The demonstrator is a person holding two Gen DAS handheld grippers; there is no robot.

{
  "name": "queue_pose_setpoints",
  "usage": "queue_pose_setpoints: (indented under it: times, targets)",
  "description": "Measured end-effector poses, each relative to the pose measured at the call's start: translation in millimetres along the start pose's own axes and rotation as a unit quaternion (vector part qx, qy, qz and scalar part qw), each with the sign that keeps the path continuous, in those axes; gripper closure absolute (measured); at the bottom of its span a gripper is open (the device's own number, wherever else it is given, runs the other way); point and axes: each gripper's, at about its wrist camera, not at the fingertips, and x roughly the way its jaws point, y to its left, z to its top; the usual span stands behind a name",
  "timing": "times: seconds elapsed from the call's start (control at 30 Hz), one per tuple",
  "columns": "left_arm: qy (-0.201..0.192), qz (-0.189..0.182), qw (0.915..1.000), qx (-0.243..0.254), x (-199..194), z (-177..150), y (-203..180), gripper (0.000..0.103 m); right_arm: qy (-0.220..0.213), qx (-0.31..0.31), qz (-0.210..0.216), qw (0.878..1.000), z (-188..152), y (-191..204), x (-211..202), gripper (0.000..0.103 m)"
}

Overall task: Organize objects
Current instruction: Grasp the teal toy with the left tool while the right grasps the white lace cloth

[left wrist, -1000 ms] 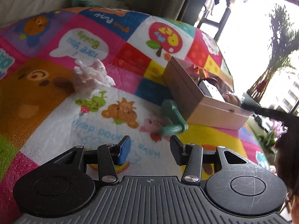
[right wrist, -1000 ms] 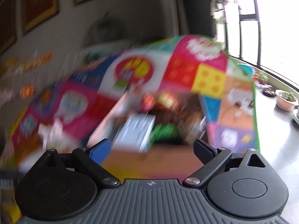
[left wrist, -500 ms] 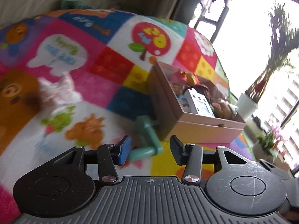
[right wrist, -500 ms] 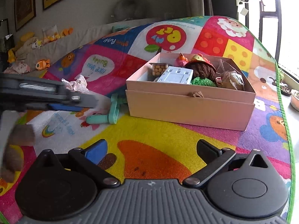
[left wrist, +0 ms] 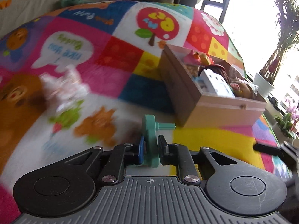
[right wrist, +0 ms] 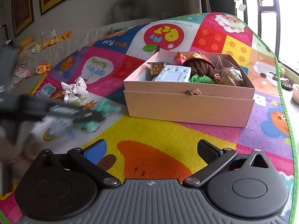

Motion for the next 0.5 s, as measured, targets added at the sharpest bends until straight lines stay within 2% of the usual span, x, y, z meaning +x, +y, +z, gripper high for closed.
queue_pose_setpoints:
  times: [0.07, 0.13, 0.27, 0.4, 0.5]
  targets:
    - [-0.002, 0.008, 0.9998, -0.015, -21.0, -13.9, 18.1, 0.085, 0.006, -0.002, 0.000, 1.000, 0.7, 0.9, 1.6, 0.000]
    - [-0.008, 0.032, 0.9989, -0.033, -40.9, -26.8, 39.1, 0.085, 0.012, -0.014, 0.003, 1.000, 2.6, 4.9, 4.1, 0.000]
    - [-0.021, 0.065, 0.9960, -0.057, -68.8, -44.3, 74.8, 0.083, 0.013, -0.055, 0.034, 0.998, 23.2, 30.9, 12.3, 0.000]
    - [-0.041, 0.049, 0.9950, -0.077, -74.8, -50.7, 92.2, 0.083, 0.032, -0.056, 0.117, 0.991, 67.0, 69.8, 37.1, 0.000]
    - [-0.053, 0.046, 0.9949, -0.073, -71.0, -53.3, 92.0, 0.082, 0.046, -0.055, 0.139, 0.988, 94.4, 100.7, 71.2, 0.000]
